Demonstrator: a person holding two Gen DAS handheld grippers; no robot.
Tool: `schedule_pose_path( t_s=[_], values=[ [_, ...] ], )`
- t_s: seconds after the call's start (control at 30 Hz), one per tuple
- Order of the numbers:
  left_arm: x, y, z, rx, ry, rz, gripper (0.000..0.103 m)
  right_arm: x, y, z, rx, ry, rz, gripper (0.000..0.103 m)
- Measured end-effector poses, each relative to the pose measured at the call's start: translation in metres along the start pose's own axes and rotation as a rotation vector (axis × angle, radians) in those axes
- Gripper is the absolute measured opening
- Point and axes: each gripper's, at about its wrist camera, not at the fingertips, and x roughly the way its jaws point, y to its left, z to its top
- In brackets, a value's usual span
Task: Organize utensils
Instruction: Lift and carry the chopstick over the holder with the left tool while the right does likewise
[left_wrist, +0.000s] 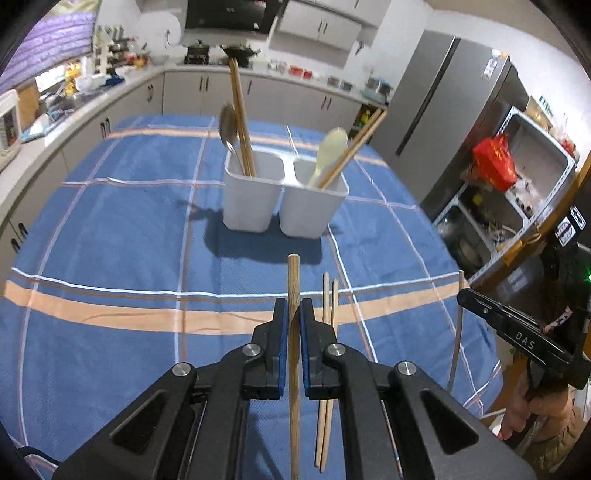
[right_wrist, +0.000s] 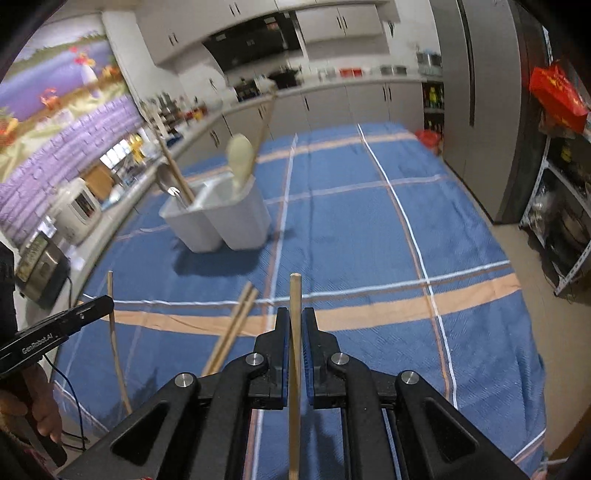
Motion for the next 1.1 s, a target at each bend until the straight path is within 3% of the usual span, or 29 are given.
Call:
schedule_pose_path(
  t_s=[0.37, 0.57, 0.83, 1.1],
  values=[
    [-0.071, -0.003, -0.007, 0.026, -0.147, 0.063, 0.006, -0.049, 0.029, -0.006, -0.057, -0.145, 0.044, 0.006],
    [-0.092, -0.006, 0.004, 0.033, -0.200, 0.049, 0.005, -0.058, 0.035, 0.004, -0.066, -0.196, 0.058, 0.006],
    [-0.108, -0.005, 0.044, 0.052, -0.270, 0.011, 0.005, -0.061, 0.038, 0.033, -0.060, -0.254, 0.064, 0.006],
    [-0.125, 0.007, 0.098, 0.095, -0.349, -0.034, 0.005, -0.055, 0.047, 0.085, -0.034, -0.304, 0.071, 0.006]
  ],
)
